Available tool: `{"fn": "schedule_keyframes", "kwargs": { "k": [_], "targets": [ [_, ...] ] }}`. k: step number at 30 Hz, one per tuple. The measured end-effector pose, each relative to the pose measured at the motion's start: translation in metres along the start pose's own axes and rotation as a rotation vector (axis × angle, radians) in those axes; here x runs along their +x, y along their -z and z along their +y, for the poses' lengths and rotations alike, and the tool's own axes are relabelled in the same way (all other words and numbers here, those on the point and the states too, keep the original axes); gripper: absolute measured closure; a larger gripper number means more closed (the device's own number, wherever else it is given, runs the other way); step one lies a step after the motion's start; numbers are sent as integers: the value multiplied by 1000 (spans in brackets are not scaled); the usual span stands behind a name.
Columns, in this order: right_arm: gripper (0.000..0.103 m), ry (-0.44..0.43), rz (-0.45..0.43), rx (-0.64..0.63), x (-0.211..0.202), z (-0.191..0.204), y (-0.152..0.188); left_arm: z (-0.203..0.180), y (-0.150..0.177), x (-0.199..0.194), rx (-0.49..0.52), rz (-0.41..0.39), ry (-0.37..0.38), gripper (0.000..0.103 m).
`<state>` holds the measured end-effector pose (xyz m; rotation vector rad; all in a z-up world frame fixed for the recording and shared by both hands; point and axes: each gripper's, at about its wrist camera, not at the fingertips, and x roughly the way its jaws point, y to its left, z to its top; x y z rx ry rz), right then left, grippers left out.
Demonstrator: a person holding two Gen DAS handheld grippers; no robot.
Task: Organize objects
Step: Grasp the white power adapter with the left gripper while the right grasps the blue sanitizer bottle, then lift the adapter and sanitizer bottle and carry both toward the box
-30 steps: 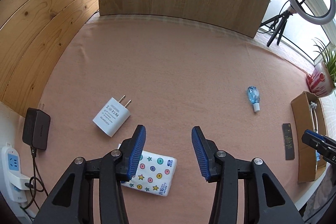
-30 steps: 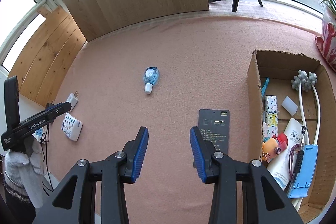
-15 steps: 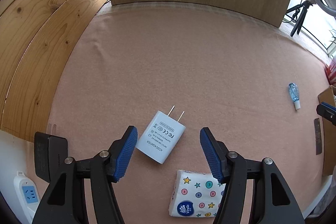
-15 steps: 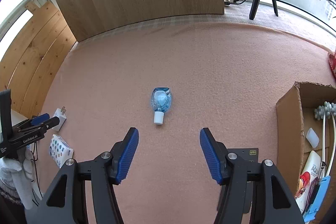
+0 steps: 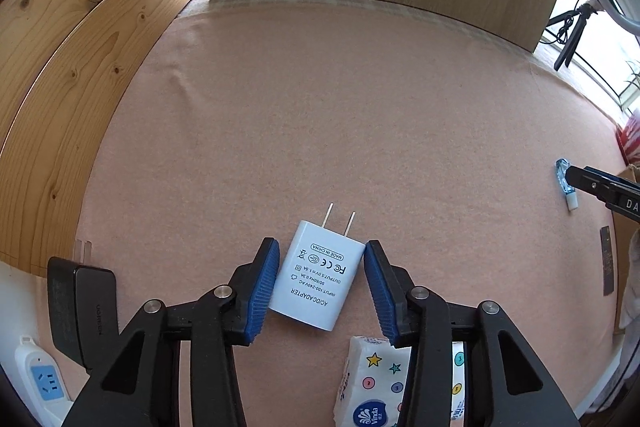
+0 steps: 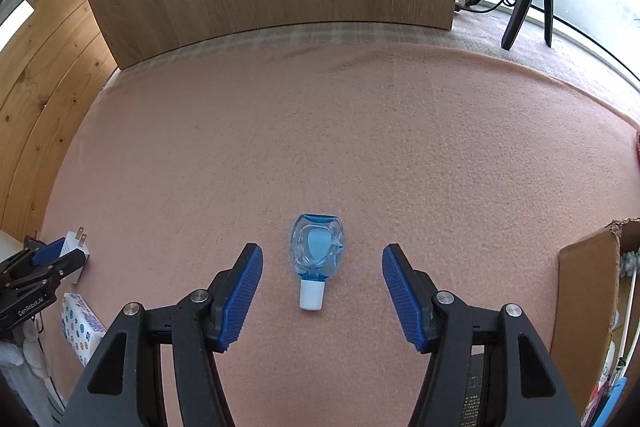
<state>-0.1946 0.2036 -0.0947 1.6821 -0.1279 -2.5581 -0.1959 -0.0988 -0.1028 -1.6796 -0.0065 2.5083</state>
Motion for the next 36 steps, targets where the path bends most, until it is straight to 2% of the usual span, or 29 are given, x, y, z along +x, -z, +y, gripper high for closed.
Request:
{"fn": "schedule_keyframes", "kwargs": {
  "k": [3,7,11,14,16,28,36],
  "targets": [
    [45,19,6,-18,8,5,-3,-1,1,-1,-3,-4,-1,58],
    [56,50,28,-63,20,14,-5,0,2,-1,-17,-10,3,59],
    [58,82,24,-97,27,19,-7,0,1,-1,-30,-11,3,60],
    [66,80,19,-117,28,22,-8,1,2,-2,-40,-13,2,60],
    [75,74,21,-130,28,25,-8,1,4,-3,-48,-14,0,60],
    [76,12,27,-115,18,23,4,10,14,-25,-112,-56,-15,61],
    [76,-63,-1,-83,-10,12,24,-17,15,-54,-95,-110,16,61]
  ]
}}
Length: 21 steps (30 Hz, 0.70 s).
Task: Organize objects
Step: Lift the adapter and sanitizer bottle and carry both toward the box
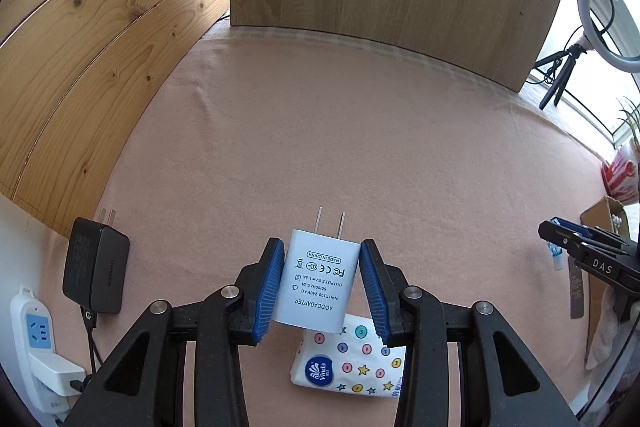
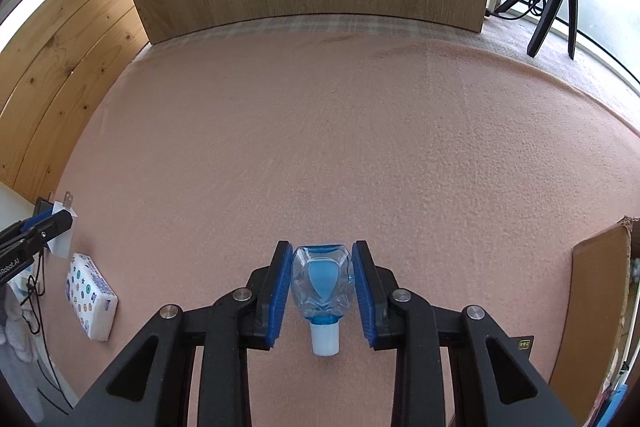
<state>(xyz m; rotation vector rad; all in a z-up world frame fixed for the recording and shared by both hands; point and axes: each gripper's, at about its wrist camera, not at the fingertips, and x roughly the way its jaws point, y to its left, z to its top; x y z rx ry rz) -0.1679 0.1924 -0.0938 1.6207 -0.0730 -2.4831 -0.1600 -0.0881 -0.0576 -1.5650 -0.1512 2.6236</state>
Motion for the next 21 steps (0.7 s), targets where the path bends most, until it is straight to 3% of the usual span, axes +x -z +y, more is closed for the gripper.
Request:
{"fn": "schedule_keyframes", "kwargs": {
  "k": [12,21],
  "targets": [
    [76,-49,-70,68,-64,-35,36,-96,7,-20,104,-31,98,61],
    [75,5,-138,86,-118,-78,70,-190,10,-32,198,-47,186,61]
  ]
}}
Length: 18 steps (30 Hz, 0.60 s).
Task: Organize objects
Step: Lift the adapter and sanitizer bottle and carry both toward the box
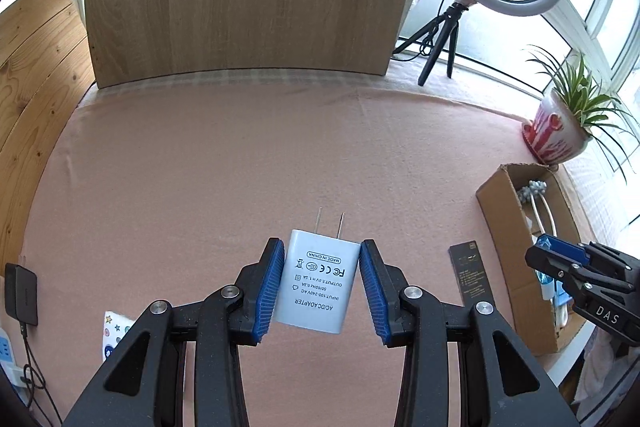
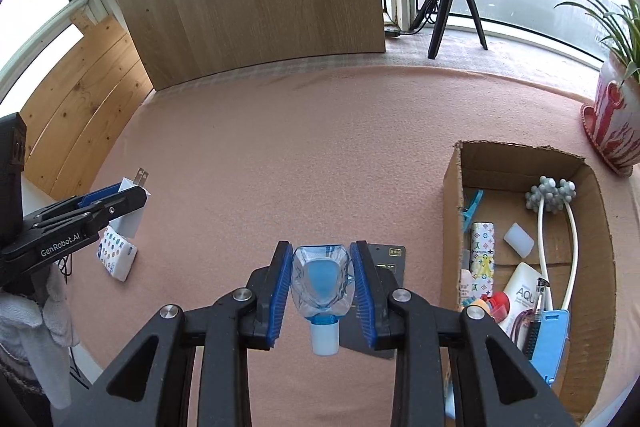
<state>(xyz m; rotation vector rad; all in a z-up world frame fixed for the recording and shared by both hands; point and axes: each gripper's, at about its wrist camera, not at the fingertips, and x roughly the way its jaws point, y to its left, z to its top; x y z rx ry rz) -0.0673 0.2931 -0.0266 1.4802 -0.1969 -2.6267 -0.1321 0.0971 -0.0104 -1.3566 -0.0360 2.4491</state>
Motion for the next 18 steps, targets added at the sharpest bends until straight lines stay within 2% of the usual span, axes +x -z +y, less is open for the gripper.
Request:
{"fn": "schedule_keyframes", "kwargs": {
  "k": [18],
  "targets": [
    [75,121,-27,108,-62,-104,46,-188,-23,43,230,24,157,61]
  ]
}}
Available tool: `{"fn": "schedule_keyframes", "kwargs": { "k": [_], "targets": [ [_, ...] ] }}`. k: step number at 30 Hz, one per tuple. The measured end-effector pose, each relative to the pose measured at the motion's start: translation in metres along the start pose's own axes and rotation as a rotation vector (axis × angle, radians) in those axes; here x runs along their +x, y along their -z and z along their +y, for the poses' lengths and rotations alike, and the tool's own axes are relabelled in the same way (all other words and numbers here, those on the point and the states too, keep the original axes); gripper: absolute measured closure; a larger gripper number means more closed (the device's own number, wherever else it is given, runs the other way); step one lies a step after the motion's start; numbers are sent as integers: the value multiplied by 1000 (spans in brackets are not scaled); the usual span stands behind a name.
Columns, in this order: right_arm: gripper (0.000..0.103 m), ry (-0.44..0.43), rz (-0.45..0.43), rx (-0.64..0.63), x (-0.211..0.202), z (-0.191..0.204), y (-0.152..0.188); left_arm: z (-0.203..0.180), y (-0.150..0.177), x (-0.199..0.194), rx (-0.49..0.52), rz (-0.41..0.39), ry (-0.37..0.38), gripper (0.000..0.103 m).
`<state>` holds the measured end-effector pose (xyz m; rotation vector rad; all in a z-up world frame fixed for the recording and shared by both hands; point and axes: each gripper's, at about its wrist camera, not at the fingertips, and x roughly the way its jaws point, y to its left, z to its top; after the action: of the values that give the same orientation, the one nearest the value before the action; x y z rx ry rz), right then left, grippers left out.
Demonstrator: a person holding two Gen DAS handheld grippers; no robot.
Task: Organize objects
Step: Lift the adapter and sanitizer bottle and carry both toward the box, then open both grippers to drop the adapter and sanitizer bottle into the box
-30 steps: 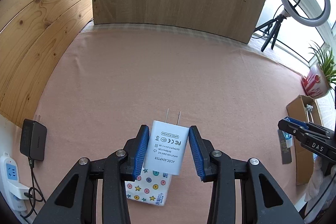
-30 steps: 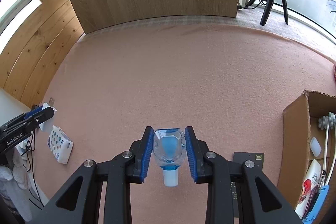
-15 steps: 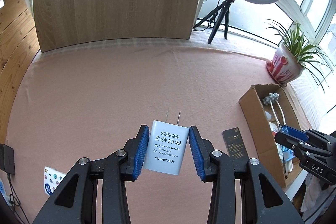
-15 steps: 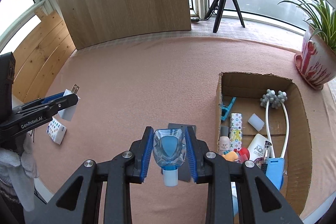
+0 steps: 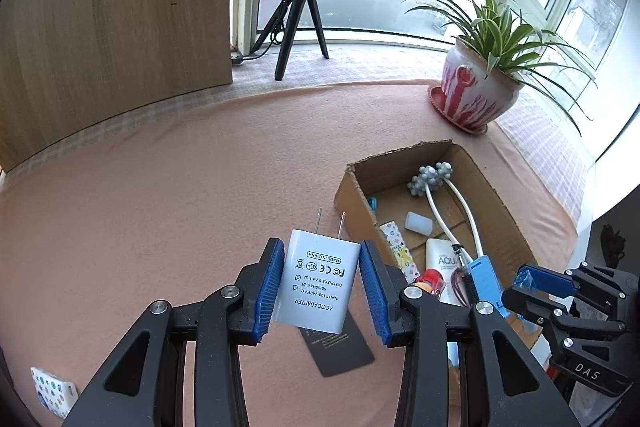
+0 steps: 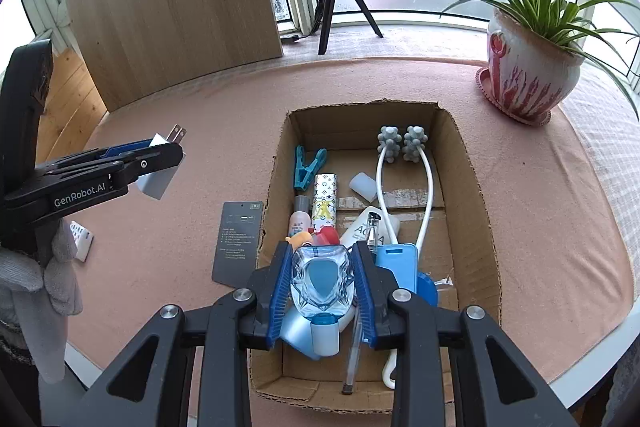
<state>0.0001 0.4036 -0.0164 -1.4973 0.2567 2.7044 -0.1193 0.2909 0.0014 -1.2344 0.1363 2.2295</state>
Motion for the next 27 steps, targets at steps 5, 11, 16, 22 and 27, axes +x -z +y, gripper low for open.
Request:
{"fn": "schedule_keyframes", "kwargs": {
  "k": [5,11,16,22,27],
  "targets": [
    [75,18,11,25,-2,-23,9,-35,-6,20,49,19,21,61],
    [75,21,20,33,-2,-42,14,-65,-11,40,79,41,27,61],
    [75,8,26,38,0,-50,17,-79,-12,50,87,49,31,61],
    [75,-1,37,26,3,-54,17,-86,-13,55,87,53,34,61],
    [75,-6,42,29,5,-57,16,-88,-13,56,87,56,34,61]
  ]
}}
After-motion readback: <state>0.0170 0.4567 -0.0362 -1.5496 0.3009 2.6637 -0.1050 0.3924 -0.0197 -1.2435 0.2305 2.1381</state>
